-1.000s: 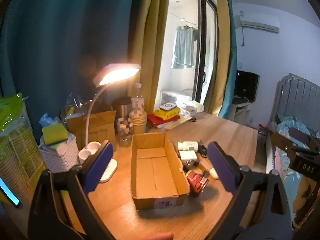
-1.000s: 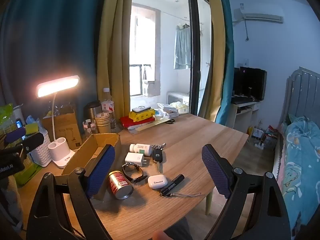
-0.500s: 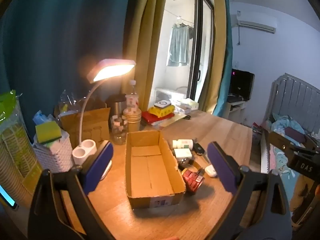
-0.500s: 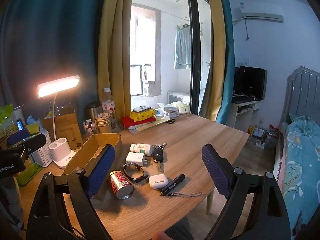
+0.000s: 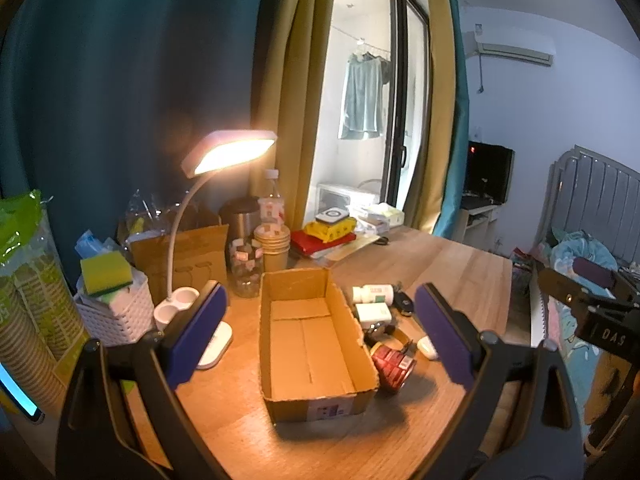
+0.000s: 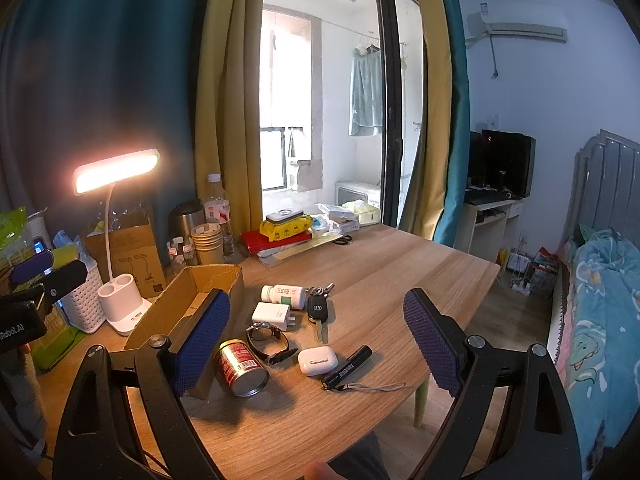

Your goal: Organize rigid objects

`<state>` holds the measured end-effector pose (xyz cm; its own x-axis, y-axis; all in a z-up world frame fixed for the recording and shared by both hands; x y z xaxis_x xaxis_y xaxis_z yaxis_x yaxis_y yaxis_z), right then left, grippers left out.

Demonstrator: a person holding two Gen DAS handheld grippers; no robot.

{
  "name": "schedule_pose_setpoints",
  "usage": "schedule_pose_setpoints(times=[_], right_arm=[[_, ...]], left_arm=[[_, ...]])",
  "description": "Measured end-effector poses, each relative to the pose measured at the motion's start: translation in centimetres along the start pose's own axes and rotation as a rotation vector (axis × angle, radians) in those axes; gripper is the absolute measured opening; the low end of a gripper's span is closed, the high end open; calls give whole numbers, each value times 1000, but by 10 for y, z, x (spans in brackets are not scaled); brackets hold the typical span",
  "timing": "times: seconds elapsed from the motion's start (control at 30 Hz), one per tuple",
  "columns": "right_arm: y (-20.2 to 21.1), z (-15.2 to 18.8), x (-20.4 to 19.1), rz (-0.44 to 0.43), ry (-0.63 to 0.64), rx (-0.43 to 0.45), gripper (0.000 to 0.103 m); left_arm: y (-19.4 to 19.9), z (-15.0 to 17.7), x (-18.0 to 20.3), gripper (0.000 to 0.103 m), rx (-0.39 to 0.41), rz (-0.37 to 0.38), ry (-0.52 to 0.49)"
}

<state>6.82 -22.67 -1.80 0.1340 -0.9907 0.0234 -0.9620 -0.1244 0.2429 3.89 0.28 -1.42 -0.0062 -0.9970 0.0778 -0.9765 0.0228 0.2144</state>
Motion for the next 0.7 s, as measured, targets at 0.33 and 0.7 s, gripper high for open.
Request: schedule_pose_setpoints(times=[0.33, 0.7], right_arm=[[1, 1, 0, 0, -1, -1, 91], [-1, 2, -1, 0, -3, -4, 91]], left_arm=[[-4, 1, -1, 96, -13, 15, 10], [-5, 4, -3, 95, -17, 2, 2]])
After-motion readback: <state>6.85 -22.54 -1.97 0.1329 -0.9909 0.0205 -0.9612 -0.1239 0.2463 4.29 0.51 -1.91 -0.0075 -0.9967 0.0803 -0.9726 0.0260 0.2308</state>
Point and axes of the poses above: each gripper's, at about its wrist camera, not at the fingertips, and y roughly against the way its jaws point, x to its right, z to its underside, the point moved 4 cm from there along -y, roughly the way its jaws point, and after that the axes turned 6 degrees about x, right-handed, at the moved point
